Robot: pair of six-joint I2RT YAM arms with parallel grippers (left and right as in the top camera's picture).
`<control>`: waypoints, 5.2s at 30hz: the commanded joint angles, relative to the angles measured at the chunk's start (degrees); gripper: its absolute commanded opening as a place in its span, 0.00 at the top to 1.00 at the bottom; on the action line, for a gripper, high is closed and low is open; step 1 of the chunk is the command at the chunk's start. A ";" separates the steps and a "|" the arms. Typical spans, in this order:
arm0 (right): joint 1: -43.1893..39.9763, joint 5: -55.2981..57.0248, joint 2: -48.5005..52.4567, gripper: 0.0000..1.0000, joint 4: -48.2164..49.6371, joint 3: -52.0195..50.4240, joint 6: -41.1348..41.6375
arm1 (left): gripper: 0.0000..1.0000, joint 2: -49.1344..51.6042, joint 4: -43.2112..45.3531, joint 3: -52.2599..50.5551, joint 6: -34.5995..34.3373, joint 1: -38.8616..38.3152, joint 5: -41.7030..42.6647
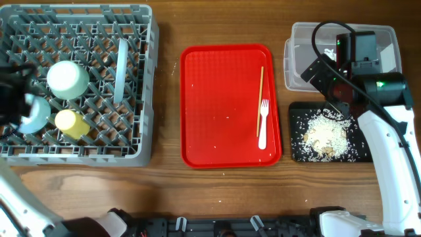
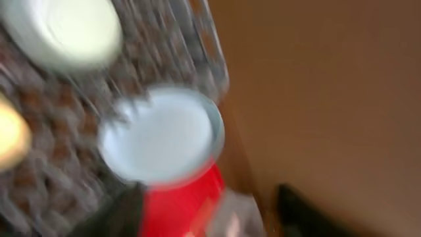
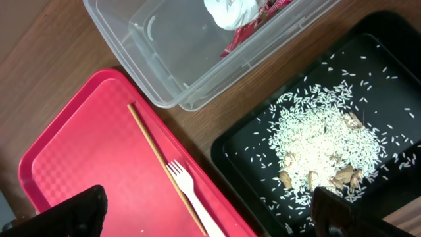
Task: Sort waste into correct bins and load items into the dishwasher rack
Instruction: 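Withdraw the left gripper and move the right gripper to the fork, then grasp the white plastic fork with the right gripper and lift it, then carry the fork to the rack's right side and release it, then return the right gripper to the tray and grasp the wooden chopstick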
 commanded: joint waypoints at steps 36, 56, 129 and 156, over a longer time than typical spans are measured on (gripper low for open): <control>10.84 -17.49 5.62 0.01 2.47 -10.16 -11.80 | 0.00 -20.39 -27.98 -0.24 -6.78 -13.55 -38.03; 15.58 -8.85 19.82 0.67 22.60 -25.40 -18.36 | 0.00 -20.39 -28.00 -0.35 -6.56 -13.57 -39.78; 47.06 -32.57 29.99 0.39 64.17 -0.74 15.39 | 0.00 -20.39 -27.91 -0.35 -6.56 -13.55 -39.76; 13.42 -8.92 40.76 0.70 16.26 -5.11 -17.03 | 0.00 -20.39 -27.91 -0.35 -6.56 -13.55 -39.76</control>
